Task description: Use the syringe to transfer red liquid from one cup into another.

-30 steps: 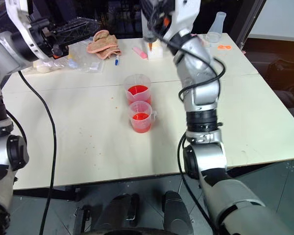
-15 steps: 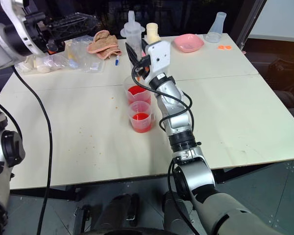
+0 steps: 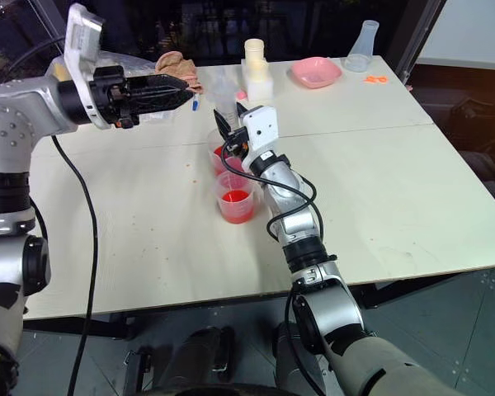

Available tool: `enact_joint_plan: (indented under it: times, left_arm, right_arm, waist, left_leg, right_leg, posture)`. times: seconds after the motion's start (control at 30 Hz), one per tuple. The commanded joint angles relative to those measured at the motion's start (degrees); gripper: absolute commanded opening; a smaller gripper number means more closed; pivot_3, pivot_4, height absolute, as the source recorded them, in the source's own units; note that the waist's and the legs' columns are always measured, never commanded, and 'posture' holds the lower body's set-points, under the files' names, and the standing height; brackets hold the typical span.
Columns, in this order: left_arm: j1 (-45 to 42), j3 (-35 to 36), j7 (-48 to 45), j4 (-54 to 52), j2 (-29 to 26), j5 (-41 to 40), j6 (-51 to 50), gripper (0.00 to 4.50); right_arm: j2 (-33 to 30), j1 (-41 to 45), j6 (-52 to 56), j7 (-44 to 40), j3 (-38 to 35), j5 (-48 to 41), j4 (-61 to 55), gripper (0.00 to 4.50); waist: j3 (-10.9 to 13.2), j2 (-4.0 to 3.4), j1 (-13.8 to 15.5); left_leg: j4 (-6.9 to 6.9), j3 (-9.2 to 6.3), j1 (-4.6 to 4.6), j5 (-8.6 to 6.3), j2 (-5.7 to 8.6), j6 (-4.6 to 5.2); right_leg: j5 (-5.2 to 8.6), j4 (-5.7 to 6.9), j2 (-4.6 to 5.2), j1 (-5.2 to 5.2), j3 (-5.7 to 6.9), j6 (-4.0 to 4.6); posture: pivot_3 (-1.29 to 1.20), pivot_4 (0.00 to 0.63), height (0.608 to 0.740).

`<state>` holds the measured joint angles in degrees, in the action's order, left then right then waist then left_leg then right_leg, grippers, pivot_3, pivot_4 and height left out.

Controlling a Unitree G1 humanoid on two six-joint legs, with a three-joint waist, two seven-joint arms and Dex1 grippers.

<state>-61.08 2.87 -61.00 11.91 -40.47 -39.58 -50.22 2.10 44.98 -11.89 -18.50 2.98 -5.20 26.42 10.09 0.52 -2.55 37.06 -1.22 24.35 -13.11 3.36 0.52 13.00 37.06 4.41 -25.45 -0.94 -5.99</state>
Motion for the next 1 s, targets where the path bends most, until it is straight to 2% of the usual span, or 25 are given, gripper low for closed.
enact_joint_plan:
  times: [0.03, 0.4, 1.0]
  left_arm:
    - [-1.1, 0.4, -1.1, 0.1, 0.1, 1.1, 1.8, 2.02]
    - [-6.0, -2.8, -6.4, 9.4, 3.4, 7.4, 8.7, 2.02]
    - [-8.2, -2.6, -7.8, 13.9, 6.8, 11.6, 13.2, 2.02]
  right_arm:
    - [0.3, 0.5, -1.1, 0.0, 0.3, -0.1, -3.4, 1.38]
    - [0.1, -0.4, -0.1, -1.0, 1.5, -0.1, -5.3, 1.38]
    - [0.1, -1.6, 1.5, -2.4, 2.6, -0.3, -7.7, 1.38]
  waist:
    - [0.0, 0.0, 0.0]
    - [0.0, 0.0, 0.0]
    - [0.0, 0.0, 0.0]
  left_leg:
    - [0.0, 0.0, 0.0, -0.01, 0.0, 0.02]
    - [0.02, -0.01, 0.0, -0.02, 0.0, 0.06]
    - [0.05, -0.01, 0.0, -0.03, 0.0, 0.09]
  right_leg:
    - [0.0, 0.0, 0.0, 0.0, 0.0, 0.0]
    - [0.0, 0.01, -0.03, 0.01, 0.02, 0.0]
    - [0.0, 0.03, -0.05, 0.01, 0.01, 0.0]
  posture:
    - [0.0, 0.15, 0.74]
    - [0.0, 0.15, 0.74]
    - [0.0, 0.15, 0.74]
